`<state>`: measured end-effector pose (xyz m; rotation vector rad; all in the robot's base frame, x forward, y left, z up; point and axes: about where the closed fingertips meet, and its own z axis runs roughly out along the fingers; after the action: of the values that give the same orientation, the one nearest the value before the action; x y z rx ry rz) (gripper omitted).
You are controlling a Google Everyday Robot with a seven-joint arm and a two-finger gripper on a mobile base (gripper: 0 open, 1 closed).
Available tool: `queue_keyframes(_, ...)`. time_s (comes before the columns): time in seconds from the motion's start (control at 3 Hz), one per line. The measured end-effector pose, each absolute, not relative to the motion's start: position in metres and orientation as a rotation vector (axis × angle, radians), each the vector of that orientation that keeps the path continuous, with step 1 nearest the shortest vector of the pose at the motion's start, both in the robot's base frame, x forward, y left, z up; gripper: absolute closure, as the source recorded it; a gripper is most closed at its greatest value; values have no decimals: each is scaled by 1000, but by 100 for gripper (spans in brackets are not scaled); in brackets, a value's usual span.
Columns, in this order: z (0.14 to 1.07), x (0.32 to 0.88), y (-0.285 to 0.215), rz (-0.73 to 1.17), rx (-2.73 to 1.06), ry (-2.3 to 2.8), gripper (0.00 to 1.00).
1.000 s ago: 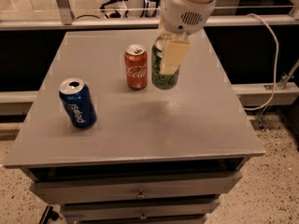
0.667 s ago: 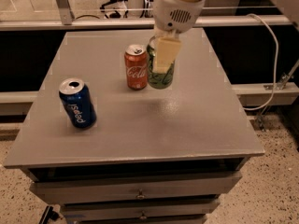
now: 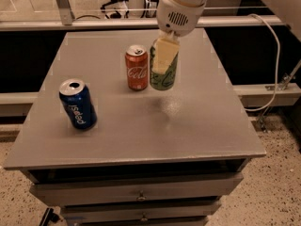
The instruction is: Move green can near coke can
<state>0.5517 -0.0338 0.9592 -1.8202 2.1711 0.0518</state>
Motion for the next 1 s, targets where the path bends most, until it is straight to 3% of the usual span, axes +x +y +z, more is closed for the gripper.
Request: queue_keyframes(1.0,932,573,-38,74,-1654,2336,100)
